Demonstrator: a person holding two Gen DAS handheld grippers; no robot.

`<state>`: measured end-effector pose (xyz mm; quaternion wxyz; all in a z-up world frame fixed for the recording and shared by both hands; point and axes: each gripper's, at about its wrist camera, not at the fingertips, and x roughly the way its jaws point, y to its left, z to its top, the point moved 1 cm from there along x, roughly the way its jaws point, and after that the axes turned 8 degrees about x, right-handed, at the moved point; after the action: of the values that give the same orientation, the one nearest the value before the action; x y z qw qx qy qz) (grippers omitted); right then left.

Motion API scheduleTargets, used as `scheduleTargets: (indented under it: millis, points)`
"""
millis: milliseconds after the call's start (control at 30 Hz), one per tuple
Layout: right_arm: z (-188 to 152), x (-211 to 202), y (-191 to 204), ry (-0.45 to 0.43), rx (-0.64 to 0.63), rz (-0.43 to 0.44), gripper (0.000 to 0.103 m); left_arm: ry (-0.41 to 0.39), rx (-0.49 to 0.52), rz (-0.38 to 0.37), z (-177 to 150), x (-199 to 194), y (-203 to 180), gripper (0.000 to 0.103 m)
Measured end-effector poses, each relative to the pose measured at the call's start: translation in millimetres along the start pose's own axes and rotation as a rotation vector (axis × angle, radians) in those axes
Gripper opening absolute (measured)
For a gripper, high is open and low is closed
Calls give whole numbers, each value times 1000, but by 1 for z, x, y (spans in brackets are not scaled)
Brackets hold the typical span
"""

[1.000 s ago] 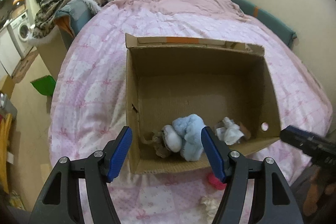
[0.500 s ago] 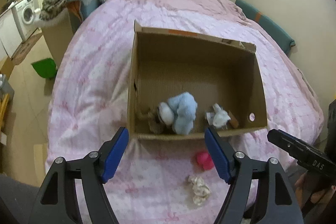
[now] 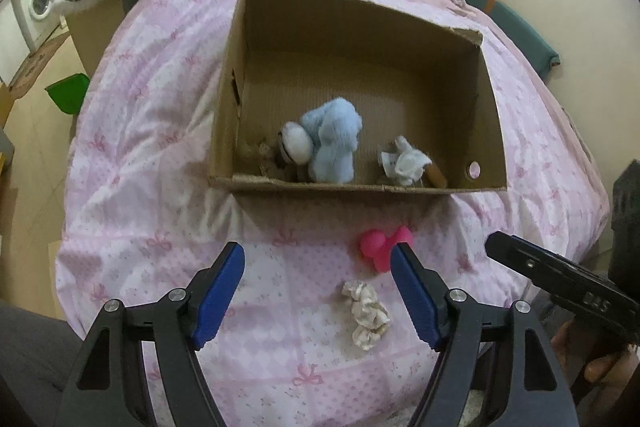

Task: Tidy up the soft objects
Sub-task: 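Lower the left tool onto the cream lace scrunchie and close on it, then grasp the pink rubber duck with the right tool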

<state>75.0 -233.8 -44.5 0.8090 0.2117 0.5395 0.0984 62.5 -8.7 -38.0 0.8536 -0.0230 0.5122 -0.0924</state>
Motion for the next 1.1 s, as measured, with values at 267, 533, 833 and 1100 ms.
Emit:
scheduleTargets:
  millis: [267, 533, 833, 1100]
  points:
    - [2, 19, -12, 44, 40, -86, 82, 109, -4, -32, -11, 26, -1, 73]
    - [7, 24, -24, 73, 117, -55, 82, 216, 2, -136, -24, 54, -16, 73]
    - [7, 29, -26, 89, 117, -76, 82, 298, 80, -158, -39, 94, -48, 68]
    - [8, 31, -26, 93, 119, -82, 82, 316, 82, -111, -42, 95, -41, 16]
